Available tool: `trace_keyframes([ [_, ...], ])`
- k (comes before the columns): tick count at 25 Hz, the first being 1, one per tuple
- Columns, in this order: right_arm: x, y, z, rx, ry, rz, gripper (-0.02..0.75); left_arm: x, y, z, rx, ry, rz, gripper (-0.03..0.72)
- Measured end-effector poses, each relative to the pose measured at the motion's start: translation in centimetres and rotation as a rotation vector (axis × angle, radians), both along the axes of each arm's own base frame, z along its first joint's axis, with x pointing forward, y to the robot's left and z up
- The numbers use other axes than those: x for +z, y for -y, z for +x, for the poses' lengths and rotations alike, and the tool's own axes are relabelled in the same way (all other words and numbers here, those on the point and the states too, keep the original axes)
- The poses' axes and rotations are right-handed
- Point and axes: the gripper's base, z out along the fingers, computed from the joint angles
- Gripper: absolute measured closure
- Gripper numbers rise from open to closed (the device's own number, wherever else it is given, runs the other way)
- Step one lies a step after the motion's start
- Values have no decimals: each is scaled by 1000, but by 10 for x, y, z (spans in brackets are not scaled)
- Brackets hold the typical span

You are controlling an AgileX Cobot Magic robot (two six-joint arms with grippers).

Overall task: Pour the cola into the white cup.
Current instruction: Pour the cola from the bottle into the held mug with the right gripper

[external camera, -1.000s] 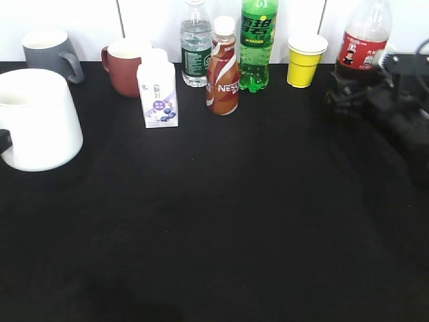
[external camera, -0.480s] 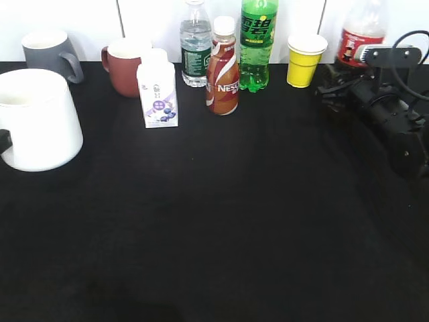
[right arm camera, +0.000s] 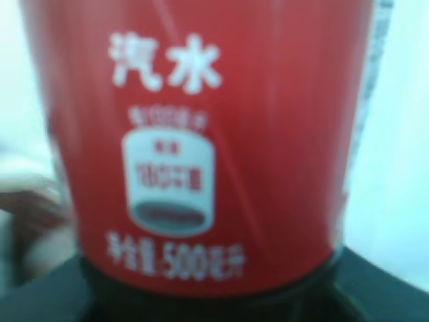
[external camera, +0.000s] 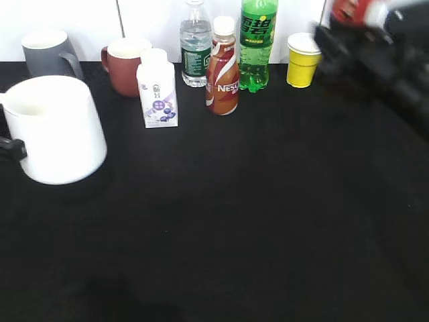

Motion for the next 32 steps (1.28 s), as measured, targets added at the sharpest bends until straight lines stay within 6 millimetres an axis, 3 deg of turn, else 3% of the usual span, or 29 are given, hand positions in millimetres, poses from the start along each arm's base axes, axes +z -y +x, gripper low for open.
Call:
trace_keyframes([
  [4,-2,-67,-31,212,-11,-87,351,0,16,-4,-97,-5,-2,627],
  [6,-3,-83,-41,264,19,-153,351,-2,35,-9,-169,-19,-10,627],
  [9,-11,-88,-45,312,72,-365,351,-3,56,-16,-249,-31,-22,627],
  [14,-13,-89,-46,288,284,-674,351,-4,60,-19,-276,-32,-16,627],
  [19,-10,-89,-46,260,422,-807,353,-3,65,-24,-364,-3,19,627],
  [32,-4,-89,-47,150,749,-1114,353,-7,67,-26,-402,-19,64,627],
])
